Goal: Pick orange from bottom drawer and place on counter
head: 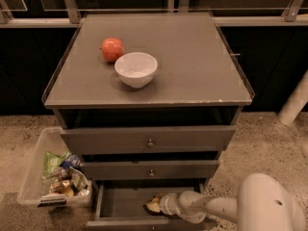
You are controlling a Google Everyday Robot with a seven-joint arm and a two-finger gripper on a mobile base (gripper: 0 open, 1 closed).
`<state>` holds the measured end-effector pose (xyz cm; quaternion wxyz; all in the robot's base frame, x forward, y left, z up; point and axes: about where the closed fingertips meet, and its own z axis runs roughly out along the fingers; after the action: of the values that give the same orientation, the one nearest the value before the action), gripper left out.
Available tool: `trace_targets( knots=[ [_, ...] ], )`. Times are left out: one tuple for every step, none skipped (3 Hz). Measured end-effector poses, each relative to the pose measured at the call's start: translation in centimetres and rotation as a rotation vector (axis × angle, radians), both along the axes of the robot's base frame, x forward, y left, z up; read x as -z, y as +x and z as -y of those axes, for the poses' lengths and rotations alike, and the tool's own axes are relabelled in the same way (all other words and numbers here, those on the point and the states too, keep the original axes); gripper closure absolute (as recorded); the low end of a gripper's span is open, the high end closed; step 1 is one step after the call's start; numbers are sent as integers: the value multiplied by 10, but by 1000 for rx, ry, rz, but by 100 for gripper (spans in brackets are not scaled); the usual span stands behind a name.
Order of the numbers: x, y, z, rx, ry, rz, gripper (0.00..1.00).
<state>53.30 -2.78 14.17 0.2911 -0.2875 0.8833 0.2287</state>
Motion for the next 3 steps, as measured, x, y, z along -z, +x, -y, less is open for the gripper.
trace_targets(
  knots=[
    [-39, -2, 47, 59, 130, -9, 100],
    [-77, -22, 120, 130, 201, -42, 100],
    [-115, -42, 176, 184, 255, -42, 100]
  ],
)
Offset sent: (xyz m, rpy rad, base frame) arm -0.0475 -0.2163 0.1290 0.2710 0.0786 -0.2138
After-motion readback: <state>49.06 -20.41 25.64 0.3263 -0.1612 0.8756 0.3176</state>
